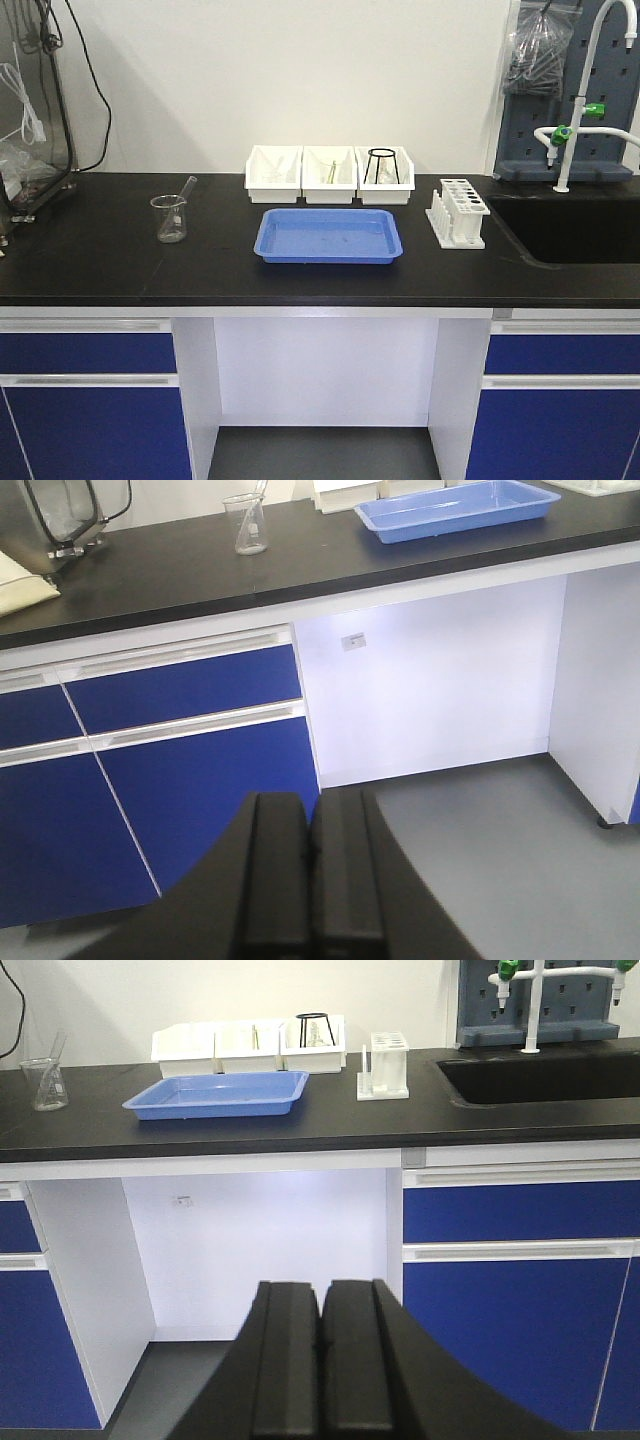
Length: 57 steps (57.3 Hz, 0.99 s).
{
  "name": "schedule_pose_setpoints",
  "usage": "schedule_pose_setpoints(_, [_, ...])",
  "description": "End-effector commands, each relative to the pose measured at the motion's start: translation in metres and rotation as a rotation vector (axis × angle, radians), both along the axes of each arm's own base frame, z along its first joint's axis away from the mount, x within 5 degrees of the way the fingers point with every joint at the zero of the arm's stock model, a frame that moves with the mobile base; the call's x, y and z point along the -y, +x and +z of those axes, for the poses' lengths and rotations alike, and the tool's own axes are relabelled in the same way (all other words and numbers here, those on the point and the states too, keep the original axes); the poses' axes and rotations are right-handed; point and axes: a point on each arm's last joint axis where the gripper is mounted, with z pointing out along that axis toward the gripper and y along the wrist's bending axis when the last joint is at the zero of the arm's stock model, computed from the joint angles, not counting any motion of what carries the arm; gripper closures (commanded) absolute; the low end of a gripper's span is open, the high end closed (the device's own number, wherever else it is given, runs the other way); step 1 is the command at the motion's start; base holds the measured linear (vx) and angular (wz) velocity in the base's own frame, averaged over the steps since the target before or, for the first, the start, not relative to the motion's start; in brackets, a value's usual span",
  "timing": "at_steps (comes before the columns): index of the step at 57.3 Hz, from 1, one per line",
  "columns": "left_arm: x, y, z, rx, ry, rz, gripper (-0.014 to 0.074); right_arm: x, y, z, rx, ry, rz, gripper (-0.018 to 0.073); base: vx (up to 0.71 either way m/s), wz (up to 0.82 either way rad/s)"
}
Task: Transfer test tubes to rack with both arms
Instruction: 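Drive the base up to the bench facing the white bins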
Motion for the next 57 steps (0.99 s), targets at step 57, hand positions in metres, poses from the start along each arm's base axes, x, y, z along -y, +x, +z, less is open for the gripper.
schedule_pose_setpoints(57, [0.0004, 0.0009, -0.0003, 0.077, -0.017, -0.004, 0.0615, -0.0001, -0.0001, 0.0045, 0.083, -0.020, -0.001, 0.0566, 0.00, 0.00])
